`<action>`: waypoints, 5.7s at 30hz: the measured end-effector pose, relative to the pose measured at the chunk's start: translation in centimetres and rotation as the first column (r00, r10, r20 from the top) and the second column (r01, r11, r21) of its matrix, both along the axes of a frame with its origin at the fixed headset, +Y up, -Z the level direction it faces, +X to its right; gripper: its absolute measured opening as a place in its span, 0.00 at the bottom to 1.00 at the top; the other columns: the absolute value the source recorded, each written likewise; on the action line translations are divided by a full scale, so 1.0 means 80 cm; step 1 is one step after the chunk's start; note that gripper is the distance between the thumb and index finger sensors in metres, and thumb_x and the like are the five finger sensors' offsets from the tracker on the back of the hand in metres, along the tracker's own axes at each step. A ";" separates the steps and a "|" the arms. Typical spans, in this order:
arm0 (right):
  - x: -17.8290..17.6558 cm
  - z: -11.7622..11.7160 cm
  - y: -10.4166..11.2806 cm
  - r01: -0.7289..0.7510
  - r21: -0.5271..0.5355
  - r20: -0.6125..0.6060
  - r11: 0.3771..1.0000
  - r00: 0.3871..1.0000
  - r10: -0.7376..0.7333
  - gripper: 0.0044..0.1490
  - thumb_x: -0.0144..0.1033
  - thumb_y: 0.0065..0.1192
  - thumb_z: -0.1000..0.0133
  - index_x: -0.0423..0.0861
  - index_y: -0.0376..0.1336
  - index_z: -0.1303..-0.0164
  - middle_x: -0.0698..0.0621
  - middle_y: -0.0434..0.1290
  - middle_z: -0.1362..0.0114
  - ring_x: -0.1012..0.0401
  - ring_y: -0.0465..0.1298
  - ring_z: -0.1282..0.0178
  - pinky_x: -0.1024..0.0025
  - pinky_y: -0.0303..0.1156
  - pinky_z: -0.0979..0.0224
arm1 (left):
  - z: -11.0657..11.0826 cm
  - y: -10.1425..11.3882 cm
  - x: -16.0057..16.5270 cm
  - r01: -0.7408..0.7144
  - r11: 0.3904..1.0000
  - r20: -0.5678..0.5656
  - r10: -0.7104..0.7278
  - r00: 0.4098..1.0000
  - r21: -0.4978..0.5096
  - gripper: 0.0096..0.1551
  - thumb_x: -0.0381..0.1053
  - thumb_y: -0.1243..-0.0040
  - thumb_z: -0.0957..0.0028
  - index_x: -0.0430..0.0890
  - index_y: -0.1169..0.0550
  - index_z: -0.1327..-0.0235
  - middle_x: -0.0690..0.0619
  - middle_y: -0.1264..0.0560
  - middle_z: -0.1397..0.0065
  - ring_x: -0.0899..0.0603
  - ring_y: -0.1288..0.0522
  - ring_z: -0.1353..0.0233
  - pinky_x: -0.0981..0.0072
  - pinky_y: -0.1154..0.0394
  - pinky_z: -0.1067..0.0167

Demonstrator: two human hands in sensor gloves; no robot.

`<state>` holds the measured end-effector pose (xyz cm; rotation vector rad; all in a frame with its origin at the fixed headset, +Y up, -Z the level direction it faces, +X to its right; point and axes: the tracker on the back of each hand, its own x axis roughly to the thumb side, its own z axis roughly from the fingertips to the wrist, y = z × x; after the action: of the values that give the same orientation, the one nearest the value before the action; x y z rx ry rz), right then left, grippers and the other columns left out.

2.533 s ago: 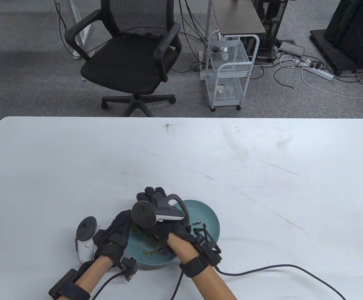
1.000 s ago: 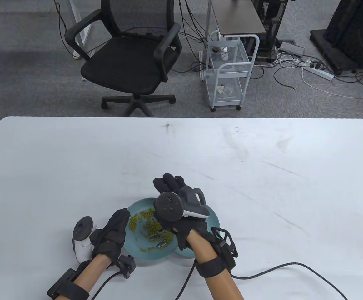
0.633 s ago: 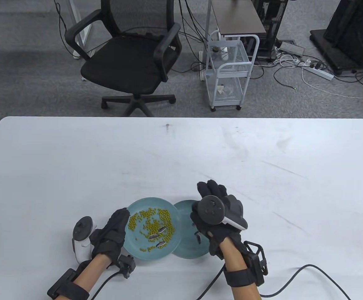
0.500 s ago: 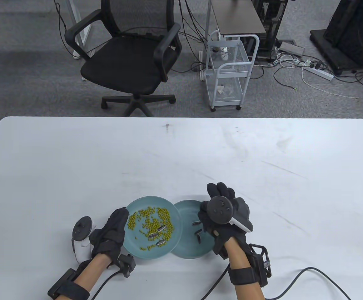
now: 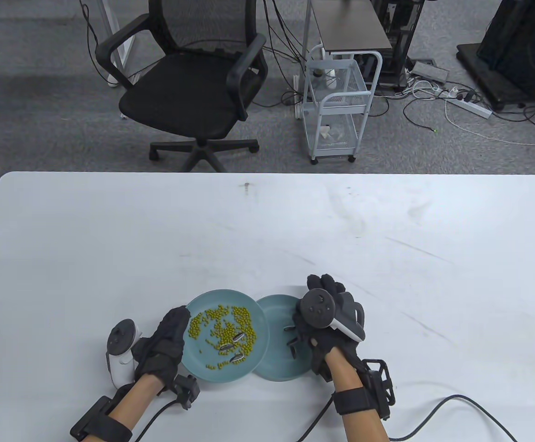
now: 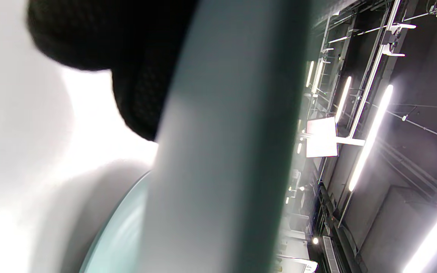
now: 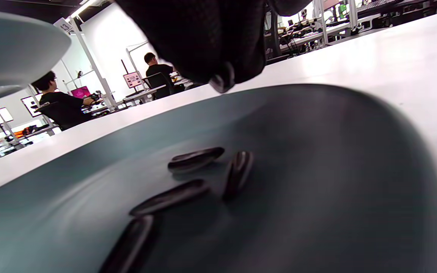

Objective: Pick sunflower seeds with hand pinch into plate

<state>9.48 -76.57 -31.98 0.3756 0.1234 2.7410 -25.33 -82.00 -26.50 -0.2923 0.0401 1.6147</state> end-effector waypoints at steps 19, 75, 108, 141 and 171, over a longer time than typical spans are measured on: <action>0.005 0.001 0.000 0.031 0.019 0.033 0.999 0.999 -0.032 0.21 0.28 0.73 0.45 0.29 0.73 0.48 0.24 0.49 0.19 0.25 0.42 0.23 0.24 0.36 0.29 | 0.000 -0.001 0.001 0.003 1.000 0.002 -0.003 1.000 0.004 0.28 0.58 0.57 0.30 0.42 0.39 0.28 0.39 0.22 0.44 0.41 0.14 0.61 0.54 0.20 0.62; -0.122 0.023 0.112 0.085 0.160 -0.318 0.983 0.948 -0.030 0.22 0.29 0.73 0.44 0.30 0.73 0.45 0.24 0.48 0.18 0.25 0.40 0.22 0.24 0.34 0.29 | -0.001 -0.002 0.003 0.013 1.000 0.000 -0.013 1.000 -0.001 0.27 0.58 0.57 0.31 0.42 0.39 0.28 0.40 0.22 0.44 0.42 0.14 0.62 0.54 0.20 0.63; -0.176 0.026 0.066 -0.227 0.076 -0.518 0.971 0.823 0.233 0.22 0.29 0.78 0.47 0.33 0.75 0.47 0.26 0.52 0.18 0.26 0.42 0.21 0.23 0.35 0.29 | -0.002 0.000 -0.002 0.044 0.999 -0.016 -0.043 0.999 0.018 0.27 0.56 0.59 0.32 0.41 0.41 0.29 0.39 0.23 0.45 0.42 0.14 0.62 0.54 0.20 0.63; -0.185 0.035 0.059 -0.258 0.115 -0.496 0.959 0.822 0.280 0.22 0.31 0.77 0.46 0.29 0.74 0.51 0.26 0.52 0.19 0.27 0.43 0.21 0.23 0.36 0.29 | -0.001 -0.003 0.003 0.056 0.998 -0.002 -0.056 0.998 0.030 0.27 0.57 0.58 0.31 0.41 0.40 0.29 0.38 0.23 0.45 0.41 0.14 0.63 0.54 0.20 0.63; -0.048 0.038 0.073 -0.052 0.068 -0.213 0.996 0.975 0.066 0.21 0.33 0.74 0.44 0.30 0.75 0.52 0.25 0.50 0.19 0.26 0.42 0.22 0.23 0.35 0.29 | -0.003 0.002 -0.013 0.015 1.000 -0.075 -0.014 0.997 0.013 0.27 0.59 0.59 0.30 0.42 0.40 0.28 0.40 0.23 0.44 0.42 0.14 0.61 0.55 0.20 0.62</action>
<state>5.67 -70.77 -28.96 0.6964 0.1078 2.7598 -26.35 -81.83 -26.71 -0.2208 0.0883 1.6102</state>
